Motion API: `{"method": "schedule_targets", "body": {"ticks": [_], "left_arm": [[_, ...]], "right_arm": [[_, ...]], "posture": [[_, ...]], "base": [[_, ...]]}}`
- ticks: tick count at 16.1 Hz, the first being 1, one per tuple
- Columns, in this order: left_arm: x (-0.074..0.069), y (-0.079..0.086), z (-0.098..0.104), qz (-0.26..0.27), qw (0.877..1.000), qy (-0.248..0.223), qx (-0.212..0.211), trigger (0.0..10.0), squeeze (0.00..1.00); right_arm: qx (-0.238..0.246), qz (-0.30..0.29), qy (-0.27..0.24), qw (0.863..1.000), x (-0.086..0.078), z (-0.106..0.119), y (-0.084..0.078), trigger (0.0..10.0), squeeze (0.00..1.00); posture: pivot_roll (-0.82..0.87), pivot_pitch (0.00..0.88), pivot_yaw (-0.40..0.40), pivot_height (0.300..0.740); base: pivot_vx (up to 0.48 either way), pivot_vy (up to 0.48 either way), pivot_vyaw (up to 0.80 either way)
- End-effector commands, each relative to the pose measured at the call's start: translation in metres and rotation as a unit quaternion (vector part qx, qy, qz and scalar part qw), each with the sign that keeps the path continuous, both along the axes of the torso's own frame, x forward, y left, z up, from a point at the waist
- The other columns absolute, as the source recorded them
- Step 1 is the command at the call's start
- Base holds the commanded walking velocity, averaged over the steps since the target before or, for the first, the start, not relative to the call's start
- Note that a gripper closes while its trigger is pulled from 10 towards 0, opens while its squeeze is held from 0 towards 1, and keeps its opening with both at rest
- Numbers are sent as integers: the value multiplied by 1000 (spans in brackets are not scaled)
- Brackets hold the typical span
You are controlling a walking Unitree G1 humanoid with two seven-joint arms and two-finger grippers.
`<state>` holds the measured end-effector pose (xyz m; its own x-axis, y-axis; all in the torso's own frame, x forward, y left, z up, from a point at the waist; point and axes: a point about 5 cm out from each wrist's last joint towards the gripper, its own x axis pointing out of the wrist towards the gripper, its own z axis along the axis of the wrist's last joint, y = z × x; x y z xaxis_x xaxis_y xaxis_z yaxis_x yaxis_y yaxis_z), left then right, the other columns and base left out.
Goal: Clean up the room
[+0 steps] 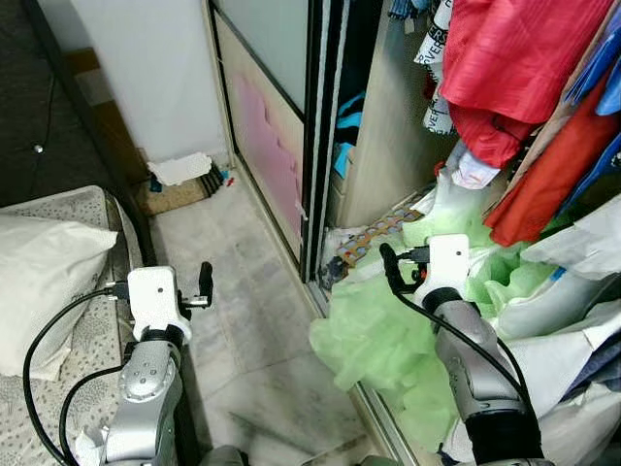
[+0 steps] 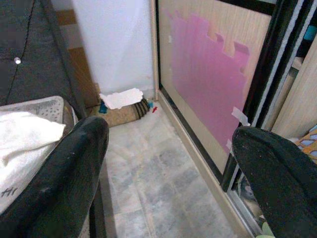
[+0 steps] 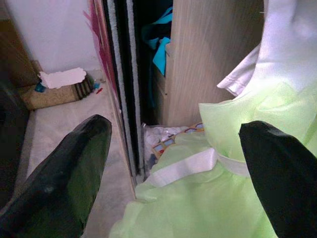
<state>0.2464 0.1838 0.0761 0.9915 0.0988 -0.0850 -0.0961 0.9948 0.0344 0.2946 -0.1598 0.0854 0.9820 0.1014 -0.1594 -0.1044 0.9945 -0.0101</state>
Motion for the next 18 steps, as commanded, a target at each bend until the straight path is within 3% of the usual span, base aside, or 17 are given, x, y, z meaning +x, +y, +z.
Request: {"method": "schedule_targets", "body": {"ticks": [1,6,7,8,12,18], "left_arm": [[2,0,0,1,1000,6,1,10000,1000],[14,12,10,47,998,0,41,10000,1000],[15,11,9,51,997,7,55,10000,737],[15,7,9,43,998,8,54,10000,0],[15,-13,13,29,999,-2,39,10000,0],[7,-16,6,39,999,17,23,10000,0]], "right_arm": [[1,3,-7,1000,-1,2,3,10000,1000],[19,7,-19,1000,7,8,11,10000,1000],[5,21,-24,999,8,10,14,10000,992],[-5,34,-27,999,9,11,17,10000,0],[-17,57,-40,997,14,17,27,10000,0],[8,70,-27,997,8,10,31,10000,0]], "posture": [[-51,93,12,740],[-41,86,8,740],[-41,88,9,740],[-42,87,9,740],[-39,99,6,740],[-27,97,-15,740]], "base": [[0,0,0],[0,0,0],[0,0,0],[0,0,544],[0,0,800],[0,0,800]]}}
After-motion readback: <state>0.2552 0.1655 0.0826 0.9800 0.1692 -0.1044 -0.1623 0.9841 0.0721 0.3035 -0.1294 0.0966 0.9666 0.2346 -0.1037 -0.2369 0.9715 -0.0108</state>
